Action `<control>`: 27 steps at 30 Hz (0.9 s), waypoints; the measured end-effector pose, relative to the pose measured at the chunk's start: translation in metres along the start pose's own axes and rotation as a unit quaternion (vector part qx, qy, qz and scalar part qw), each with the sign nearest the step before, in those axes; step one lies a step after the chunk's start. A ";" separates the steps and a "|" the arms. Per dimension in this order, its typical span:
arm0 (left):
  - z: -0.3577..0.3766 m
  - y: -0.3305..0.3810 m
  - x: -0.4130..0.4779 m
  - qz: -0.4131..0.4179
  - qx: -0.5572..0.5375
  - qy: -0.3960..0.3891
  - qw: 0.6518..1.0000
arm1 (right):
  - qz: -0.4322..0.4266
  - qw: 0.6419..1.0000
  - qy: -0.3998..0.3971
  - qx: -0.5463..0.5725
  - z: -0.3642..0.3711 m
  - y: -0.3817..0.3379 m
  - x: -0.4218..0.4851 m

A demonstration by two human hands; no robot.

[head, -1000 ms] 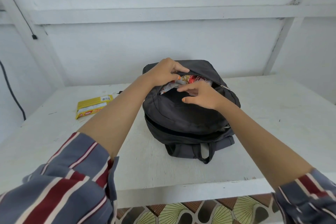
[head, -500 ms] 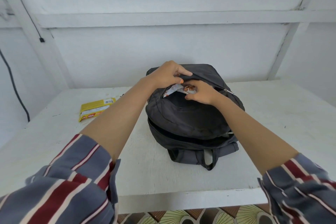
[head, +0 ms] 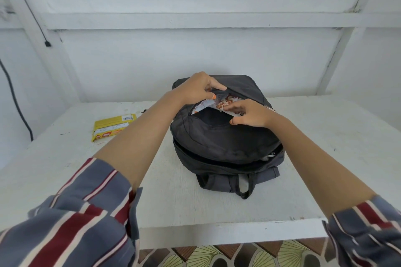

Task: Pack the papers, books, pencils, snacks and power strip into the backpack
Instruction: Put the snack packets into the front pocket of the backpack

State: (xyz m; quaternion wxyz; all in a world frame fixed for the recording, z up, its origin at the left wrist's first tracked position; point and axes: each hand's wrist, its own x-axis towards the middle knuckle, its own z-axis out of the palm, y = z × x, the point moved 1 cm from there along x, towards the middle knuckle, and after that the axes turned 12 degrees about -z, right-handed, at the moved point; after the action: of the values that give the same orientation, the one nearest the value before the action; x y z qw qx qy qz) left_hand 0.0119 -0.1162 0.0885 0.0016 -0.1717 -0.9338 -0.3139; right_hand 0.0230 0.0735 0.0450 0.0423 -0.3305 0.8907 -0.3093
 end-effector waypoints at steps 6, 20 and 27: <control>0.002 0.002 -0.003 -0.008 0.025 -0.004 1.000 | 0.003 1.000 -0.007 -0.029 -0.004 0.000 0.003; 0.013 0.002 -0.022 -0.037 0.071 0.006 0.997 | -0.026 0.991 0.048 0.124 -0.019 -0.018 -0.016; 0.014 -0.006 -0.036 -0.049 -0.024 0.027 0.998 | -0.049 0.985 0.052 0.154 -0.016 -0.033 -0.013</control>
State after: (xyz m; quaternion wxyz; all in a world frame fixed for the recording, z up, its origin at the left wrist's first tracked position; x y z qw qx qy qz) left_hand 0.0457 -0.1242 0.0696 0.0077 -0.1171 -0.9328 -0.3408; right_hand 0.0474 0.0701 0.0751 0.0311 -0.3467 0.8161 -0.4614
